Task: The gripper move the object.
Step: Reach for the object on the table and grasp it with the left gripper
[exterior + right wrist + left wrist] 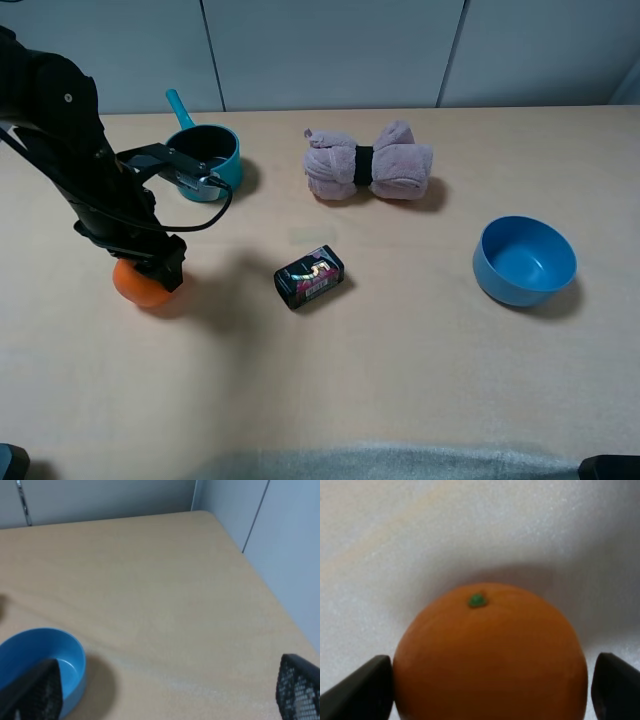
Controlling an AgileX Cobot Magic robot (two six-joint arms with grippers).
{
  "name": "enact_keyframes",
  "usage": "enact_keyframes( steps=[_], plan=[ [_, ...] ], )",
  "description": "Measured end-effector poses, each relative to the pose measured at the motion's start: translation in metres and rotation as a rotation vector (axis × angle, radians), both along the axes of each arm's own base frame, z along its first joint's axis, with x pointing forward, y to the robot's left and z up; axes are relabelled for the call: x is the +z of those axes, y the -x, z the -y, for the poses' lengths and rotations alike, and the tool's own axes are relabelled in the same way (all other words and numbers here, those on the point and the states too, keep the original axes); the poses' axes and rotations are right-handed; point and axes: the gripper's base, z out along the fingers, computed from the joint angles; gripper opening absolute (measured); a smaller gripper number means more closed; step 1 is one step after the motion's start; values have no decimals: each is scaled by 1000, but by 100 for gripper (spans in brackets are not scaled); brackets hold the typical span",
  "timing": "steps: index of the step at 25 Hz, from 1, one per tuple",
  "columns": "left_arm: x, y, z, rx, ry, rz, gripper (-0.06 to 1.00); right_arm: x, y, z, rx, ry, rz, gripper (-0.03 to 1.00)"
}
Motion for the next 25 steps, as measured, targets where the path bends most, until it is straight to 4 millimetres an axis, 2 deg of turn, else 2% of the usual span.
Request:
enact_keyframes(
  steps=[25],
  plan=[
    [-5, -2, 1, -2, 2, 3, 86, 0, 0, 0, 0, 0, 0, 65]
  ],
)
